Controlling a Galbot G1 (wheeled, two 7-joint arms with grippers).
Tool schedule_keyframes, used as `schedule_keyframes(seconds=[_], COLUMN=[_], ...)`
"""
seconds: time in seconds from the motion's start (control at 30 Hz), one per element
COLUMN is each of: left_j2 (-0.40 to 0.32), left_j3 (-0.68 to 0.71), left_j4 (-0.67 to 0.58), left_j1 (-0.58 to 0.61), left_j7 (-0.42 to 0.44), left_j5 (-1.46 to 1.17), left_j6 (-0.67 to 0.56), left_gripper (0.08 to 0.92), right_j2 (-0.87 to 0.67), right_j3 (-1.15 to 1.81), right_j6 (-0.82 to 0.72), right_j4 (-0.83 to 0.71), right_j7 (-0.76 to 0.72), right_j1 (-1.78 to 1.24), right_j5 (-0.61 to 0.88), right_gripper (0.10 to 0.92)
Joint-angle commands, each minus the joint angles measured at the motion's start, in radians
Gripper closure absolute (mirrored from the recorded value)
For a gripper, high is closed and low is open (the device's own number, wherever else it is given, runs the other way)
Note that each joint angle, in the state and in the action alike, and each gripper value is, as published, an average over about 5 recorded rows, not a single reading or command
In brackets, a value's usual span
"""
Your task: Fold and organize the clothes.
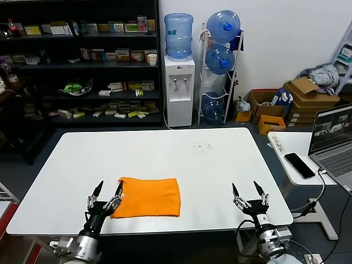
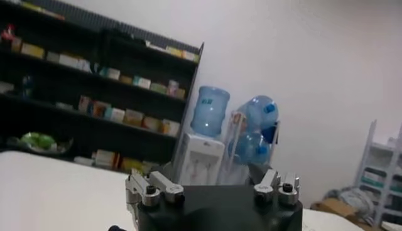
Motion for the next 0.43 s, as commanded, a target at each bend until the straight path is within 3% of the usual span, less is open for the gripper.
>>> schedule_keyframes(seconds=[0.03,0.43], left_j2=[-0.141,-0.154], left_j3=[-0.154,-0.153], left_j4=[0.038,0.087], left_j1=[0.141,0.150], left_j7=[0.151,0.153], left_j5=[0.171,0.185], left_j6=[-0.229,-0.257], left_gripper=[0.177,0.177], right_j2=[0.033,0.033], right_j3=[0.071,0.053], right_j6=[0.144,0.134], right_j4=[-0.010,-0.002], right_j7=[-0.071,-0.083], right_j1=[-0.079,-0.080], right_j5=[-0.035,-0.041], right_gripper=[0.203,0.203])
